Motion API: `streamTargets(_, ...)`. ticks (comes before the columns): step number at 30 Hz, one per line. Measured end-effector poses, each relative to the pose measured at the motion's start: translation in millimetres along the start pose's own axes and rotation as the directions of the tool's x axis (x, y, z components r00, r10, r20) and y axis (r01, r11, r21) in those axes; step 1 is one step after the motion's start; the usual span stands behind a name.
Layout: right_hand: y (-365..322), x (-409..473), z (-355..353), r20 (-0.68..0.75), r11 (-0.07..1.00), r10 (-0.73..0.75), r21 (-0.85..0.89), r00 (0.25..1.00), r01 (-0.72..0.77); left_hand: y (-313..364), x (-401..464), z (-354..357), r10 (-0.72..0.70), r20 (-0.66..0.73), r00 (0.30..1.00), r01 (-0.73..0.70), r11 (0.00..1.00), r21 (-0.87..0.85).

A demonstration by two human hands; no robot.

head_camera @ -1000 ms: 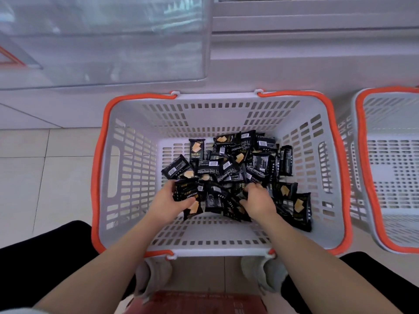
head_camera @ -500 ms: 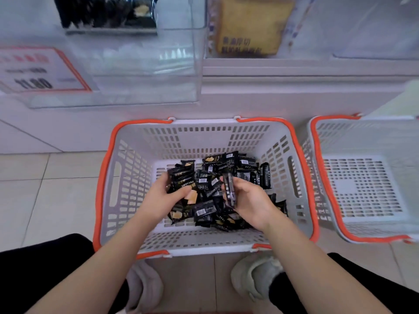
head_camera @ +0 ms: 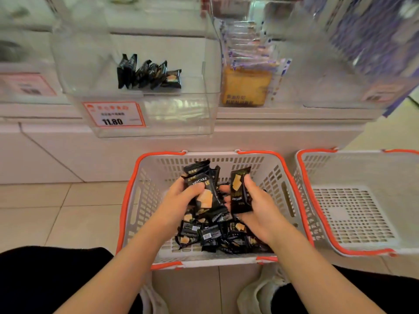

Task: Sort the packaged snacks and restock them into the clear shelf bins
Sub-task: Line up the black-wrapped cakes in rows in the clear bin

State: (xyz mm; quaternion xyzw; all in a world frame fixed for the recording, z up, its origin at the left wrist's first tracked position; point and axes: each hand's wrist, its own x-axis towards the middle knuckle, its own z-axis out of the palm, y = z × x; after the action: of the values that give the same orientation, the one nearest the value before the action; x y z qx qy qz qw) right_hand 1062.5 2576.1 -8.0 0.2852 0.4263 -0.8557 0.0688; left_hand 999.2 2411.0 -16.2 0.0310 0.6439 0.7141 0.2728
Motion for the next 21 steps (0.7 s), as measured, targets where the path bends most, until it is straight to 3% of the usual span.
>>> streamTargets(3, -20, -14, 16, 0.055, 0.995, 0.091, 0.034, 0.994, -0.093, 28, -10, -1, 0.114, 0.056, 0.992, -0.117, 0.992, 0.054)
streamTargets(5, -34, -21, 21, 0.116, 0.975, 0.137, -0.192, 0.984, -0.113, 53, -18, -9, 0.265, 0.153, 0.952, -0.290, 0.939, 0.183)
streamTargets(7, -48, -25, 29, 0.149, 0.870, 0.146, -0.490, 0.978, -0.055, 79, -26, -20, 0.343, 0.311, 0.886, -0.442, 0.829, 0.343)
streamTargets(9, -60, -27, 40, 0.143, 0.741, 0.076, -0.671, 0.987, 0.040, 101, -30, -27, 0.341, 0.469, 0.814, -0.559, 0.676, 0.479)
streamTargets(11, -69, -26, 51, 0.159, 0.708, -0.003, -0.697, 0.987, 0.115, 115, -32, -30, 0.372, 0.539, 0.756, -0.652, 0.501, 0.569)
streamTargets(13, -74, -24, 61, 0.208, 0.747, -0.023, -0.646, 0.978, 0.155, 120, -33, -30, 0.465, 0.513, 0.722, -0.687, 0.393, 0.611)
streamTargets(15, -79, -25, 73, 0.238, 0.830, -0.021, -0.537, 0.971, 0.149, 123, -32, -30, 0.534, 0.430, 0.728, -0.673, 0.436, 0.597)
streamTargets(17, -85, -27, 85, 0.284, 0.894, -0.022, -0.424, 0.959, 0.146, 126, -29, -32, 0.509, 0.360, 0.781, -0.622, 0.586, 0.519)
streamTargets(21, -98, -34, 104, 0.414, 0.900, -0.123, -0.337, 0.902, 0.277, 135, -23, -34, 0.512, 0.296, 0.806, -0.590, 0.731, 0.343)
